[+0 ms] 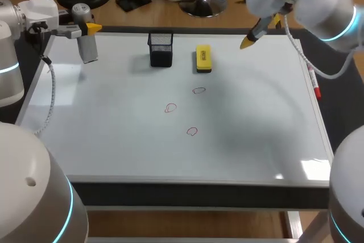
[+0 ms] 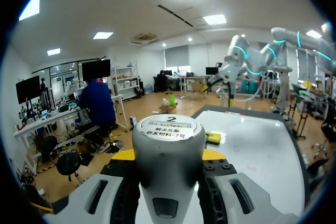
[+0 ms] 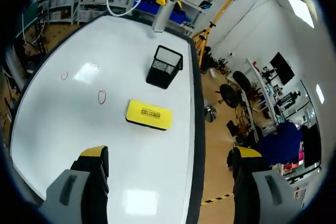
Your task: Pick up the inspection probe, press it on each red-marked spot on the whiteboard one by one, put down the probe, pick up the eraser, and wipe off all the red marks.
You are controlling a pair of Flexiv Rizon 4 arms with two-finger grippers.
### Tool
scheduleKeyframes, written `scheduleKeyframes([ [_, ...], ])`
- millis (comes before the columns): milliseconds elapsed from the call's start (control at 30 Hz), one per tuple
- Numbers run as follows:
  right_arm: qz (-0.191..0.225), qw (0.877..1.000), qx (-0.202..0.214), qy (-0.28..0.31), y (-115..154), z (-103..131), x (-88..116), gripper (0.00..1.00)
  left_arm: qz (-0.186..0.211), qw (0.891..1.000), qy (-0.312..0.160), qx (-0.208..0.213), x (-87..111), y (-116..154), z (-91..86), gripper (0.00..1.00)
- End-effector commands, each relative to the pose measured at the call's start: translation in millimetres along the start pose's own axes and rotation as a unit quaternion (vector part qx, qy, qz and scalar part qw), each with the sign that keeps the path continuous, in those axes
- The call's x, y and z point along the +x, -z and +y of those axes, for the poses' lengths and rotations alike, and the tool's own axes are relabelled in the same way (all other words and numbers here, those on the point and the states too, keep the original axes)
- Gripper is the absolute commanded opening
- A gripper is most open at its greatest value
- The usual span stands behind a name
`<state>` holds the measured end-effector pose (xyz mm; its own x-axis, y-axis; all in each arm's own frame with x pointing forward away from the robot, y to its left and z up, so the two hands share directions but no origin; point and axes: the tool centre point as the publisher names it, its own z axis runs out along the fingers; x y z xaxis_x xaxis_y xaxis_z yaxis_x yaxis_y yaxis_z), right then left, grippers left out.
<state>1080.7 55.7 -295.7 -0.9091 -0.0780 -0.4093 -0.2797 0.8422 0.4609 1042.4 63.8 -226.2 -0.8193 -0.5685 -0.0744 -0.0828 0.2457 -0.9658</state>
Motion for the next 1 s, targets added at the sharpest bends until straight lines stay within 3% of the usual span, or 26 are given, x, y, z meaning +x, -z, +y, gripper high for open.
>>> scheduleKeyframes([
  [33, 0.214, 0.937, 0.184, 0.204, -11.5, 4.2, -3.0, 1.0, 0.0, 1.0, 0.0, 0.0, -0.1, -0.4, -0.4, 0.0],
  [133, 0.243, 0.908, 0.214, 0.266, -17.4, 3.9, 2.6, 1.0, 0.0, 1.0, 0.0, 0.0, -0.1, -0.4, -0.4, 0.0],
  [333, 0.27, 0.881, 0.221, 0.319, -22.2, 4.1, 11.3, 1.0, 0.0, 1.0, 0.0, 0.0, -0.1, -0.4, -0.4, 0.0],
  [367, 0.278, 0.888, 0.207, 0.301, -20.5, 4.4, 12.5, 1.0, 0.0, 1.0, 0.0, 0.0, -0.1, -0.4, -0.4, 0.0],
  [1000, 0.278, 0.888, 0.207, 0.301, -20.5, 4.4, 12.5, 1.0, 0.0, 1.0, 0.0, 0.0, -0.1, -0.4, -0.4, 0.0],
])
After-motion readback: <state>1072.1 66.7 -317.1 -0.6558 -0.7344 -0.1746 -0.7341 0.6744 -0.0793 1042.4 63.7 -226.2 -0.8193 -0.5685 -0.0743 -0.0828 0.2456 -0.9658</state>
